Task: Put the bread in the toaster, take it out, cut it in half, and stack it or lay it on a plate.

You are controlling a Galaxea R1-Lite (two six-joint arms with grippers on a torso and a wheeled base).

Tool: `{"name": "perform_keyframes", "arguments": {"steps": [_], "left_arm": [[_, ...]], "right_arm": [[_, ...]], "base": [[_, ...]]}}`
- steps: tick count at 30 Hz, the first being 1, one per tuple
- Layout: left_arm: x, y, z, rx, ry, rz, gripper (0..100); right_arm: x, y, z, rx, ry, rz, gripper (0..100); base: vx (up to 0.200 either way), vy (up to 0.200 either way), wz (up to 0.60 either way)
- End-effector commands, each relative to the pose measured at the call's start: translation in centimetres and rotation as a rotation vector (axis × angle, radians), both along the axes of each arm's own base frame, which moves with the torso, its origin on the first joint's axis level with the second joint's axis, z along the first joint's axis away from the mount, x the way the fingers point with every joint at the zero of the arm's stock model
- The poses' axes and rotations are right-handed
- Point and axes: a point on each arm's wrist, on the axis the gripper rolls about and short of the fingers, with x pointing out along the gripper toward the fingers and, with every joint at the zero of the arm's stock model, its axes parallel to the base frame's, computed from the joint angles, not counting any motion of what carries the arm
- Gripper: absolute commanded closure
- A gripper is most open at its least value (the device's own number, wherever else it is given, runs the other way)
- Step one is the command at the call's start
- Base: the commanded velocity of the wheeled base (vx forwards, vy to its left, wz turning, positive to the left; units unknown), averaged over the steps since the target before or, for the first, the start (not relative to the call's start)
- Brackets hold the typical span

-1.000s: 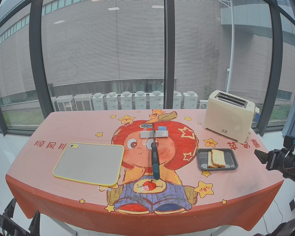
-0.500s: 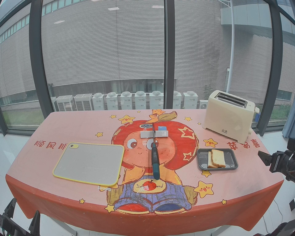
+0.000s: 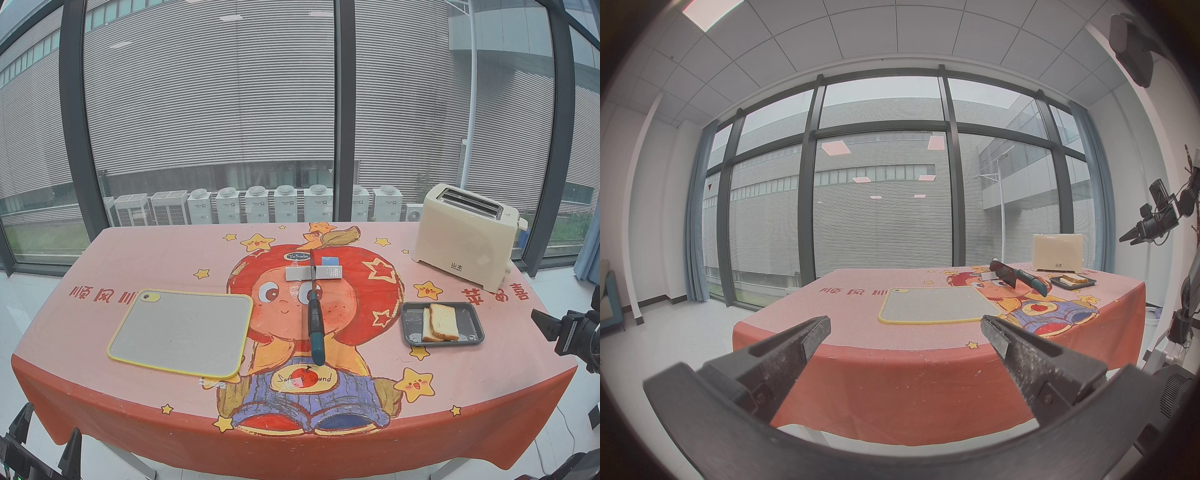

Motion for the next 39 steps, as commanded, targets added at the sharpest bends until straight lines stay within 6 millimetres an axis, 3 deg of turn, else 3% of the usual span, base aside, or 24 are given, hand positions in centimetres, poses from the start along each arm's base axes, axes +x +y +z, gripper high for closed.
{"name": "perform_keyframes", "arguments": {"steps": [1, 39], "left_arm": [[0.1, 0.0, -0.5, 0.000, 0.019, 0.000, 0], [0.1, 0.0, -0.5, 0.000, 0.019, 0.000, 0]], "right_arm": [[-0.7, -0.1, 0.3, 0.005, -0.026, -0.001, 0], [-4.8, -1.2, -0.3, 0.019, -0.138, -0.003, 0]], "base": [[0.000, 0.000, 0.00], [0.000, 0.000, 0.00]]}}
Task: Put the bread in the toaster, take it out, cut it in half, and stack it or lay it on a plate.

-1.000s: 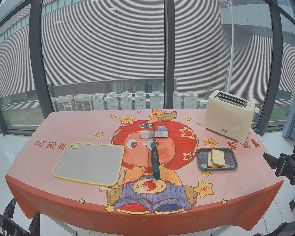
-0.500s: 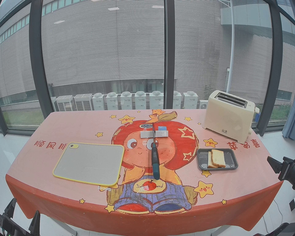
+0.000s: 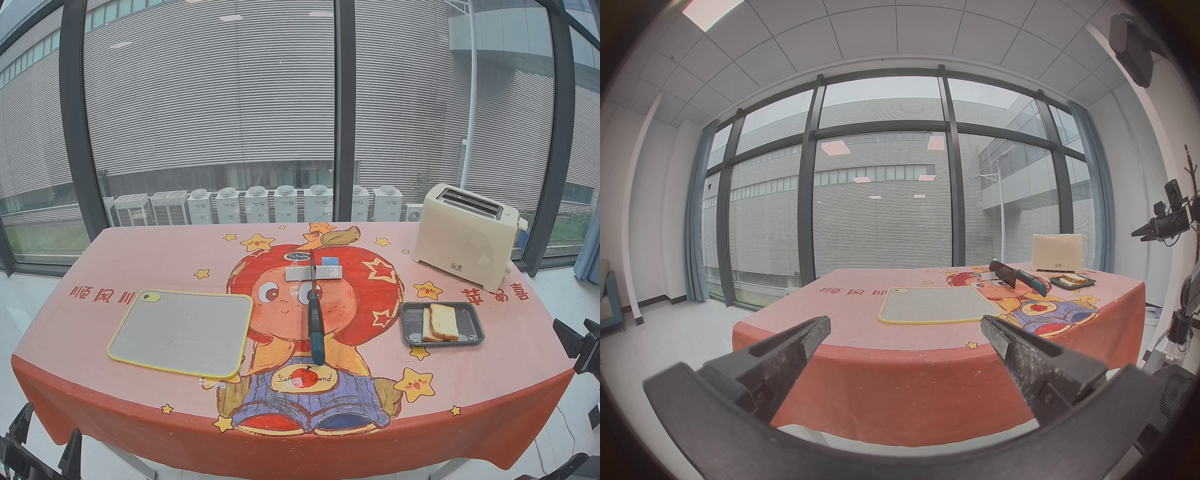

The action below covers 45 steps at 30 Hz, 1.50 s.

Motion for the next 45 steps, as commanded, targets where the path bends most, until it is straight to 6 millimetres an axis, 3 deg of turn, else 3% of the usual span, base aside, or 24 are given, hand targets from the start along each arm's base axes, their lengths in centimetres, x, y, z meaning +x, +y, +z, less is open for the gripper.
{"name": "perform_keyframes", "arguments": {"steps": [1, 19, 45], "left_arm": [[0.1, 0.0, -0.5, 0.000, 0.019, 0.000, 0], [0.1, 0.0, -0.5, 0.000, 0.019, 0.000, 0], [0.1, 0.0, -0.5, 0.000, 0.019, -0.001, 0]], "right_arm": [[-0.5, 0.0, 0.2, -0.001, -0.029, -0.001, 0], [-3.2, 0.0, 0.2, -0.110, -0.140, 0.010, 0], [-5.9, 0.0, -3.5, -0.154, -0.163, 0.045, 0]], "base": [[0.000, 0.000, 0.00], [0.000, 0.000, 0.00], [0.000, 0.000, 0.00]]}}
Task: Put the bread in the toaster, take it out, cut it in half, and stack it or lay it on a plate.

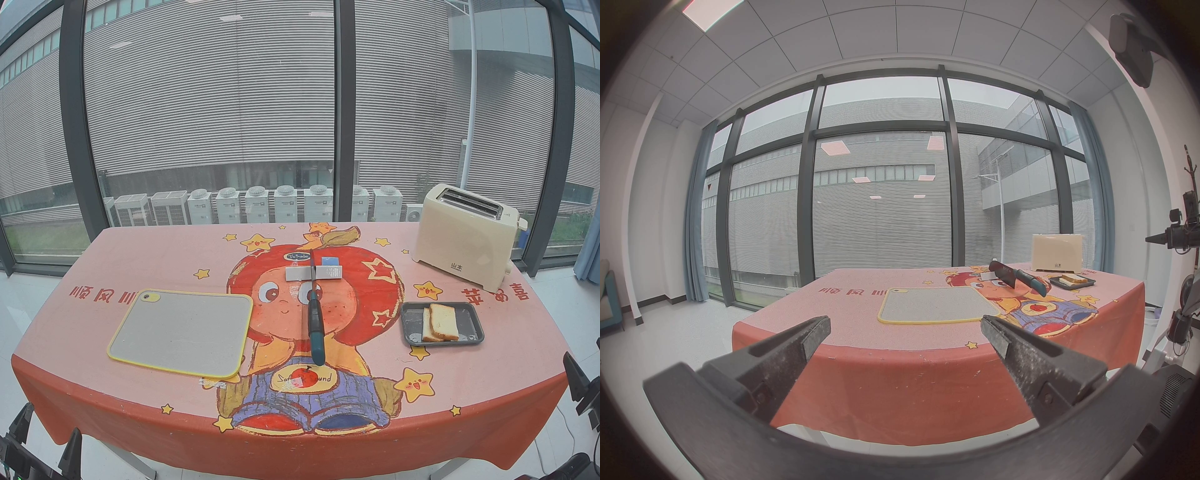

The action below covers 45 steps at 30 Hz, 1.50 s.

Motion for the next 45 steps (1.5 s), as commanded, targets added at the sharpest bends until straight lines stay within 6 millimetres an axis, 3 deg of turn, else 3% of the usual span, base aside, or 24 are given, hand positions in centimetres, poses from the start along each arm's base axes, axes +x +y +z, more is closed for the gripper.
{"name": "perform_keyframes", "arguments": {"steps": [1, 12, 27, 45], "left_arm": [[0.1, 0.0, -0.5, 0.000, 0.018, 0.001, 0], [0.1, 0.0, -0.5, 0.000, 0.018, 0.001, 0], [0.1, 0.0, -0.5, 0.000, 0.019, 0.001, 0], [0.1, 0.0, -0.5, -0.002, 0.019, 0.001, 0]], "right_arm": [[-0.6, 0.0, -0.4, -0.004, -0.014, 0.005, 0], [-2.2, 0.1, -1.5, -0.027, 0.027, 0.047, 0], [-2.5, 0.0, -2.1, -0.026, 0.030, 0.045, 0], [-3.1, 0.1, -4.4, -0.020, 0.117, 0.063, 0]], "base": [[0.000, 0.000, 0.00], [0.000, 0.000, 0.00], [0.000, 0.000, 0.00], [0.000, 0.000, 0.00]]}}
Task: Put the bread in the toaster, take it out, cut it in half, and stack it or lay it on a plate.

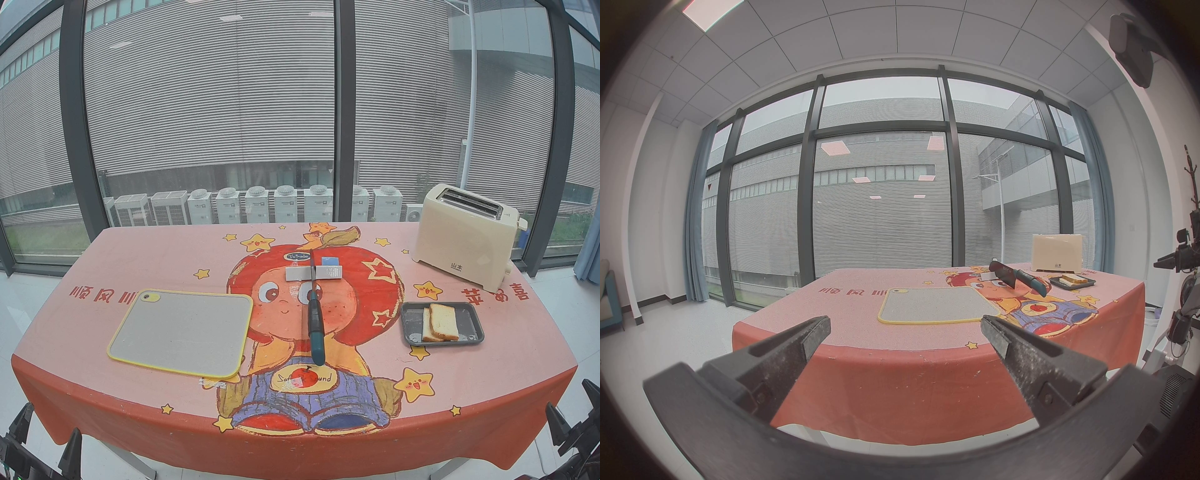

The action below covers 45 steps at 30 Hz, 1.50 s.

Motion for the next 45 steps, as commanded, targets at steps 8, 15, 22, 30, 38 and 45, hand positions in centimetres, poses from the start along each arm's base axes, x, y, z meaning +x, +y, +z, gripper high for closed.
{"name": "perform_keyframes", "arguments": {"steps": [8, 15, 22, 30, 38, 45], "left_arm": [[0.1, 0.0, -0.5, 0.000, 0.019, 0.000, 0], [0.1, 0.0, -0.5, 0.000, 0.019, 0.000, 0], [0.1, 0.0, -0.5, 0.000, 0.019, 0.000, 0], [0.1, 0.0, -0.5, 0.001, 0.020, 0.000, 0], [0.1, 0.0, -0.5, 0.001, 0.020, 0.001, 0], [0.1, 0.0, -0.5, 0.001, 0.020, 0.000, 0]], "right_arm": [[-0.2, 0.0, -0.6, 0.003, -0.001, 0.008, 0], [-0.1, 0.0, -0.6, 0.007, 0.004, -0.004, 0], [-0.2, 0.0, -0.6, 0.009, -0.001, -0.024, 0], [-0.4, 0.0, -0.7, 0.009, -0.030, -0.040, 0], [-0.9, 0.0, -0.7, 0.007, -0.095, -0.048, 0], [-1.2, 0.0, -0.7, 0.007, -0.130, -0.042, 0]], "base": [[0.000, 0.000, 0.00], [0.000, 0.000, 0.00], [0.000, 0.000, 0.00], [0.000, 0.000, 0.00], [0.000, 0.000, 0.00], [0.000, 0.000, 0.00]]}}
